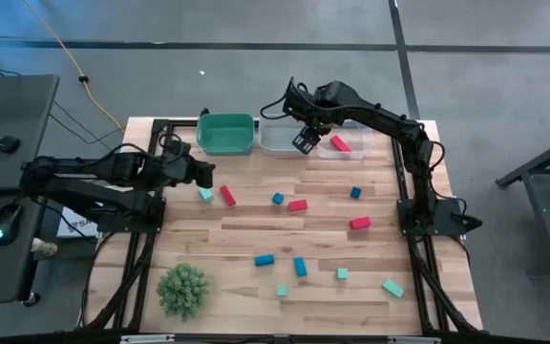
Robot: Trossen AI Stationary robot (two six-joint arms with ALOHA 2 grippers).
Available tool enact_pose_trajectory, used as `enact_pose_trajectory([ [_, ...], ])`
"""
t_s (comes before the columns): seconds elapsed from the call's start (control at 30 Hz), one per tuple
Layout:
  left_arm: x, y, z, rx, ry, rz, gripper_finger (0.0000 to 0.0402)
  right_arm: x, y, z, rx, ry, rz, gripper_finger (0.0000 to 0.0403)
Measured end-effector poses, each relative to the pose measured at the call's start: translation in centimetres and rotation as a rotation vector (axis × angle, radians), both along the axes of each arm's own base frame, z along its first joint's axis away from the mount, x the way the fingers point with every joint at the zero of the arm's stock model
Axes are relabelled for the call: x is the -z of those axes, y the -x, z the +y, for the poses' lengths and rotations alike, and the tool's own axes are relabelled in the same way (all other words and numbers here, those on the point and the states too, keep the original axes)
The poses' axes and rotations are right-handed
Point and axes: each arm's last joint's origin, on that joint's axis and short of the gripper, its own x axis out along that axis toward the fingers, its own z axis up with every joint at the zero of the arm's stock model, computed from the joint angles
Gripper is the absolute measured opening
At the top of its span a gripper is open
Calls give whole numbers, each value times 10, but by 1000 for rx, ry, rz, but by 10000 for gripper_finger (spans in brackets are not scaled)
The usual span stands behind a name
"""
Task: Sort & place blocks by color
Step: Put the light blue block into the green bin
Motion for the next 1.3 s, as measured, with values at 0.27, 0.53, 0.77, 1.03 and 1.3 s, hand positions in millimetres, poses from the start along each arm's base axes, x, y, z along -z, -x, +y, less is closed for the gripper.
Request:
enact_pose_trajectory([
  [0.27,4,-14,7,30,24,-8,142,0,0,0,-15,1,5,165],
  [0.53,12,-21,15,-117,130,-40,191,0,0,0,-28,2,10,165],
  [0.77,28,-24,16,-216,241,30,185,0,0,0,-32,3,11,165],
  [1.03,49,-27,17,-343,336,166,166,0,0,0,-32,2,11,165],
  [1.3,70,-36,17,-404,417,288,161,0,0,0,-33,0,11,165],
])
